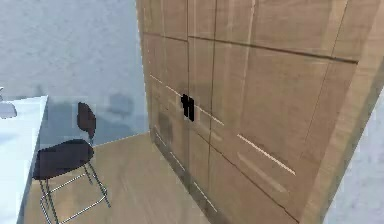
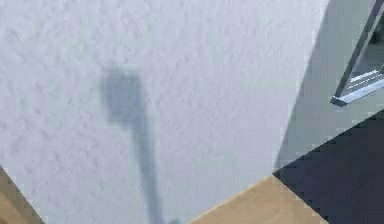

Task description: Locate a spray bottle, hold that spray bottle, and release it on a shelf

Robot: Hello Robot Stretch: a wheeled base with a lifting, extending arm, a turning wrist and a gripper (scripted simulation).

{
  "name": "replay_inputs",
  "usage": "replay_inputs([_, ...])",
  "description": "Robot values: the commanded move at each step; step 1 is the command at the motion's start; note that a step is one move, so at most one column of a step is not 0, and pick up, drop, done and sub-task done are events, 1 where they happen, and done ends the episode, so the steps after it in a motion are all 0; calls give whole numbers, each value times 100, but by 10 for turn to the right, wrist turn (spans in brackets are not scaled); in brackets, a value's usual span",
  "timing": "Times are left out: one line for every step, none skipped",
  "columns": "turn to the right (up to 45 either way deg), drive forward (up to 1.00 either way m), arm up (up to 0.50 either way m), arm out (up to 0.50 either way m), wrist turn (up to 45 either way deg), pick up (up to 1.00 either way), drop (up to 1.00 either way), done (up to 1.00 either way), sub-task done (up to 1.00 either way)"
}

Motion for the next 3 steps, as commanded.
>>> replay_inputs([-180, 0, 0, 0, 0, 0, 0, 0, 0])
replay_inputs([0, 100, 0, 0, 0, 0, 0, 0, 0])
replay_inputs([-180, 0, 0, 0, 0, 0, 0, 0, 0])
